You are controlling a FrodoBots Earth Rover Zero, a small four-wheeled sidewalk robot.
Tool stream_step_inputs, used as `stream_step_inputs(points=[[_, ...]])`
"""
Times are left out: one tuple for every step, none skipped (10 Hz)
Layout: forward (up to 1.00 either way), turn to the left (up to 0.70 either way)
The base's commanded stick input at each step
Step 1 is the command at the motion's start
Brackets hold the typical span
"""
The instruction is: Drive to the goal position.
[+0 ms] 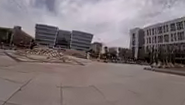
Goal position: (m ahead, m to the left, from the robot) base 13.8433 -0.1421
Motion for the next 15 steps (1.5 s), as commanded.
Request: stream_step_inputs(points=[[0.70, 0.00], [0.70, 0.00], [0.70, 0.00], [0.70, 0.00], [0.70, 0.00], [0.70, 0.00], [0.70, 0.00], [0.70, 0.00], [0.70, 0.00], [0.70, 0.00], [0.70, 0.00], [0.70, 0.00], [0.70, 0.00], [0.70, 0.00], [0.70, 0.00]])
